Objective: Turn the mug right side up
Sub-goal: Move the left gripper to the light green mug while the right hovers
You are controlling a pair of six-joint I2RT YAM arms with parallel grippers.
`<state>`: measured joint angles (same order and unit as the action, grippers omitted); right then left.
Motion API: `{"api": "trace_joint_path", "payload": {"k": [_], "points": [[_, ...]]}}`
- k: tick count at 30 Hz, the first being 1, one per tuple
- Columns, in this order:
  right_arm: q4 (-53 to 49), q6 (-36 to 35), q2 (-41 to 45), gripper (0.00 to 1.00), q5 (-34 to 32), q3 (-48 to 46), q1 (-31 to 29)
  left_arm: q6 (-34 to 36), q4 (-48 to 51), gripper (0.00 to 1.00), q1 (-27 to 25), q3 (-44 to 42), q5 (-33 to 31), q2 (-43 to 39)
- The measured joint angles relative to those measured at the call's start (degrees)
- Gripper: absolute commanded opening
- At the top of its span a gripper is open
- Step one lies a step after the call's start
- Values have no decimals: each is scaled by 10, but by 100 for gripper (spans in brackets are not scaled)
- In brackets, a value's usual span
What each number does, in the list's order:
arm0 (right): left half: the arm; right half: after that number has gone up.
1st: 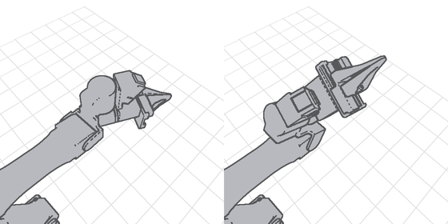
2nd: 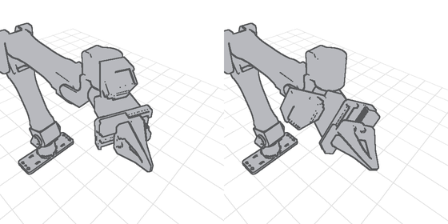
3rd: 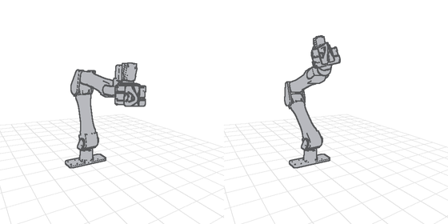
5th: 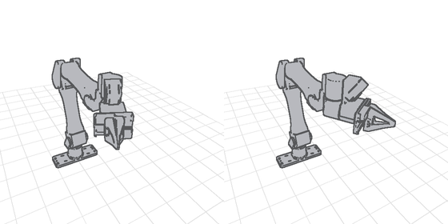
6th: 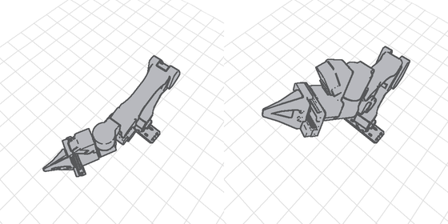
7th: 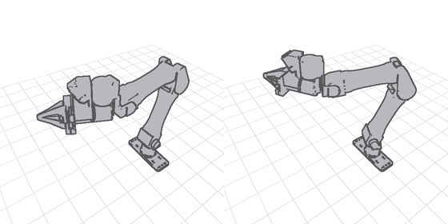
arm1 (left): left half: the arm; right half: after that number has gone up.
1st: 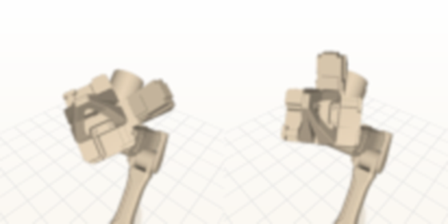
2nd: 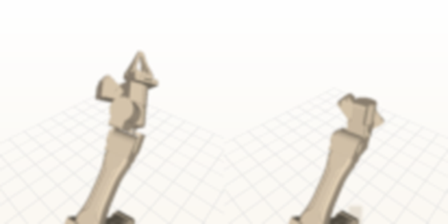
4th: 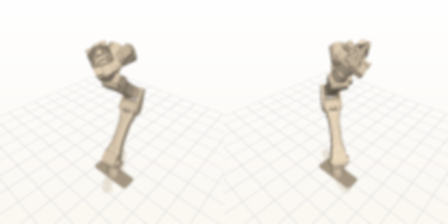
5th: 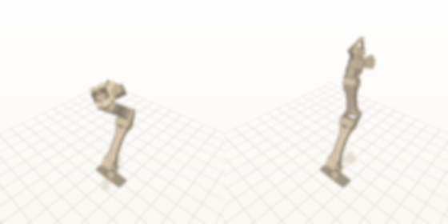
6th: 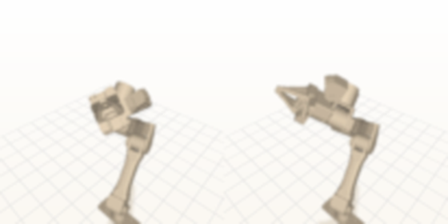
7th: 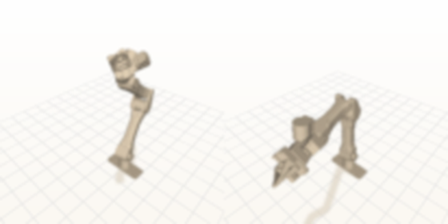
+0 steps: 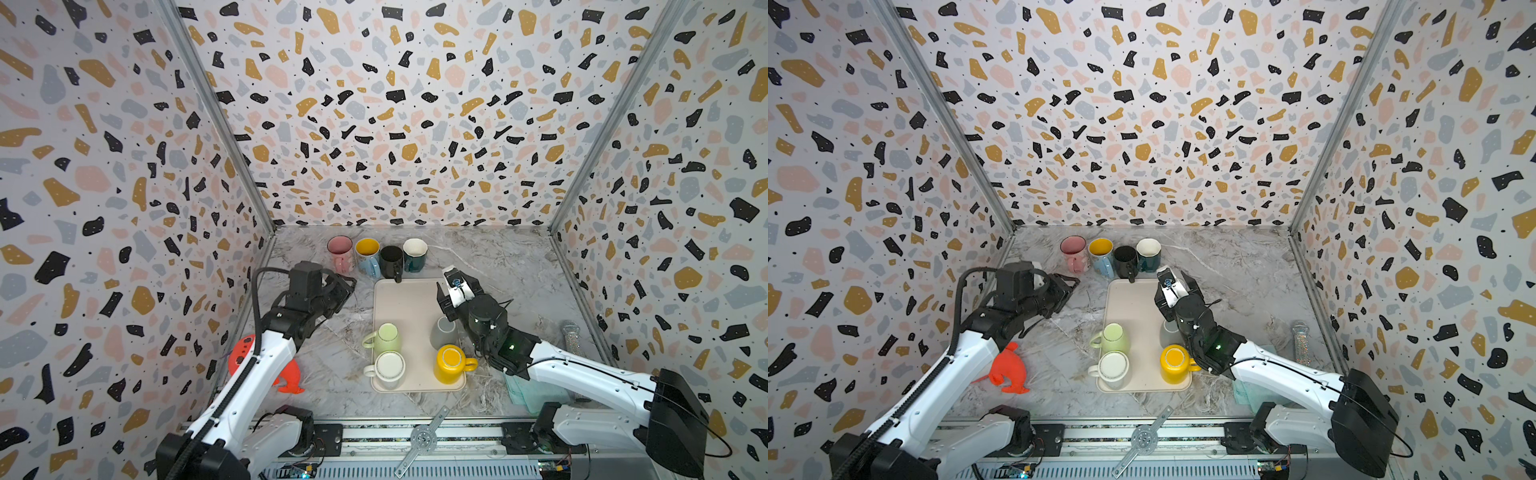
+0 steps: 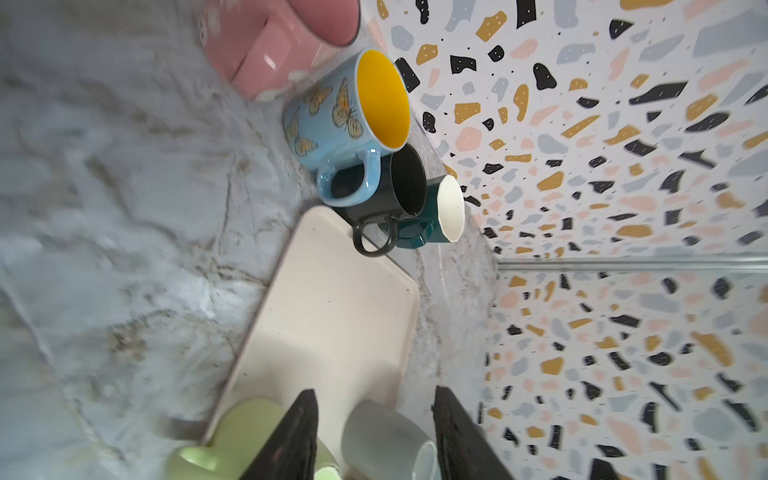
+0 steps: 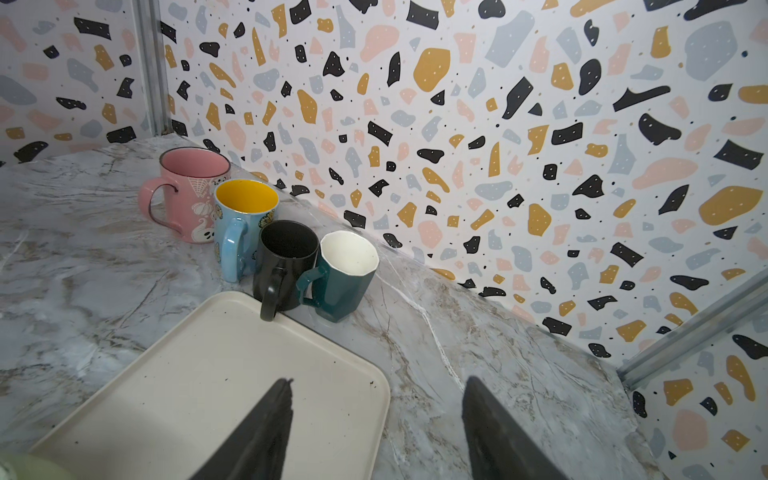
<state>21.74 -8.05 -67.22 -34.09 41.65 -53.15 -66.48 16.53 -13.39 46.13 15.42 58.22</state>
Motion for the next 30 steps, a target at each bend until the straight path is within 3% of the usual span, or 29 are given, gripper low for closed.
{"api": "trace_joint_path", "payload": {"k": [7, 17, 30], "points": [[-13, 19, 0, 67, 0, 0, -2, -207, -20, 38, 0, -144, 27, -62], [-18, 31, -1, 68, -1, 0, -2, -413, -71, 38, 0, -265, 33, -127], [-22, 33, -32, 70, -2, 7, -2, -466, -118, 39, 0, -267, 92, -86]]}}
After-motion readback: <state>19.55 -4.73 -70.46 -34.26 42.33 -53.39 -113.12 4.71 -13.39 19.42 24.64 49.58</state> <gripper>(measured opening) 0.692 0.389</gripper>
